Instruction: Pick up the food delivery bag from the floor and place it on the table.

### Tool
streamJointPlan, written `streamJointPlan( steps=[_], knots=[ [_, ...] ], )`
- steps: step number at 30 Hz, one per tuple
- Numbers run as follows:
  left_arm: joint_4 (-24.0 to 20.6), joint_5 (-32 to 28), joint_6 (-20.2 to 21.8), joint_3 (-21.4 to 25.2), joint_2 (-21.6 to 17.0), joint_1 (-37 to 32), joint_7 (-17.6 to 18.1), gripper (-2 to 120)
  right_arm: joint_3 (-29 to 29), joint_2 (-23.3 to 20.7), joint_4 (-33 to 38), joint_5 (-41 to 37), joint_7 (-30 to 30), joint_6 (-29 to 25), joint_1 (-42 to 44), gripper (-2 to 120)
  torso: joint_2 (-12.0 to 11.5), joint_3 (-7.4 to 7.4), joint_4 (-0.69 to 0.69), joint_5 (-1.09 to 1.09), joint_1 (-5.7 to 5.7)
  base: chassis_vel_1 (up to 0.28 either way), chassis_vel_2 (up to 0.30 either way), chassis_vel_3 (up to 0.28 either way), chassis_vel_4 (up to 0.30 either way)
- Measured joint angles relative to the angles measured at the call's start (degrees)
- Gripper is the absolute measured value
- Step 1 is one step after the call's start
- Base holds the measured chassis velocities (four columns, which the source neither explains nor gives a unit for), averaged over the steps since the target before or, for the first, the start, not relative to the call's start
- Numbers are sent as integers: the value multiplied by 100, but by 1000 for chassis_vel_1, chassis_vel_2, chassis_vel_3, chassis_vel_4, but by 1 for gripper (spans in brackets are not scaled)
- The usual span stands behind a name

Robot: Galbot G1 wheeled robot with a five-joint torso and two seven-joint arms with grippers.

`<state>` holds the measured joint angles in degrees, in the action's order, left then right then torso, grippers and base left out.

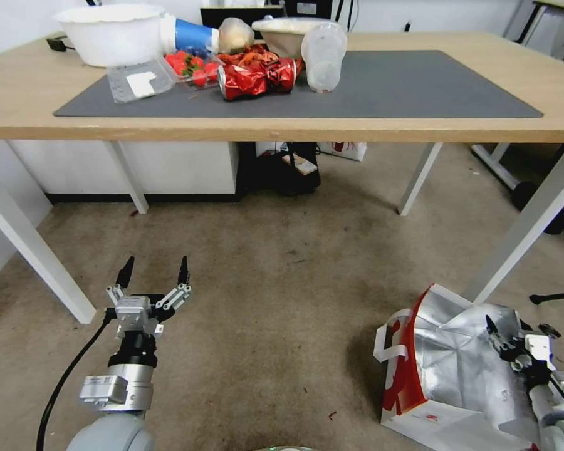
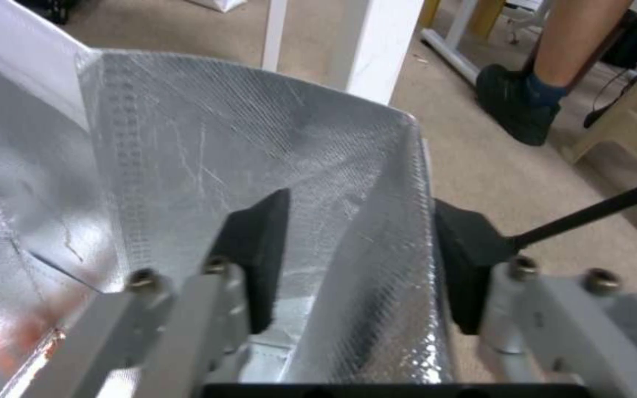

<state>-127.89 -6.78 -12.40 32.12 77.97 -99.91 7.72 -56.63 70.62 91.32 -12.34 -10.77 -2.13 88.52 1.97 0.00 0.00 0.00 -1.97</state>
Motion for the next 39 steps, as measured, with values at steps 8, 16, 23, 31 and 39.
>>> streamJointPlan(
  steps=[8, 16, 23, 31, 39],
  knots=[
    [57, -6, 0, 5, -20, 21, 21, 93, 13, 41, -5, -11, 38, -23, 5, 10, 1, 0, 0, 0, 0, 0, 0, 0, 0],
    [106, -8, 6, 5, -37, 47, 42, 93, 24, 62, -12, -12, 64, -79, 14, 0, 1, 0, 0, 0, 0, 0, 0, 0, 0],
    [112, -8, 7, 6, -31, 54, 46, 93, 47, 98, 112, -135, 44, -90, 83, 0, 0, 0, 0, 0, 0, 0, 0, 0, 0],
    [137, 4, 8, 18, -7, 69, 51, 93, 231, 178, 897, -660, 11, 57, 376, 0, 0, 0, 0, 0, 0, 0, 0, 0, 0],
    [172, 0, -27, 60, 59, 99, 102, 93, 614, 319, 2264, -858, 28, 439, 571, 0, 0, 0, 1, -2, 0, 0, 0, 0, 0]
  ],
)
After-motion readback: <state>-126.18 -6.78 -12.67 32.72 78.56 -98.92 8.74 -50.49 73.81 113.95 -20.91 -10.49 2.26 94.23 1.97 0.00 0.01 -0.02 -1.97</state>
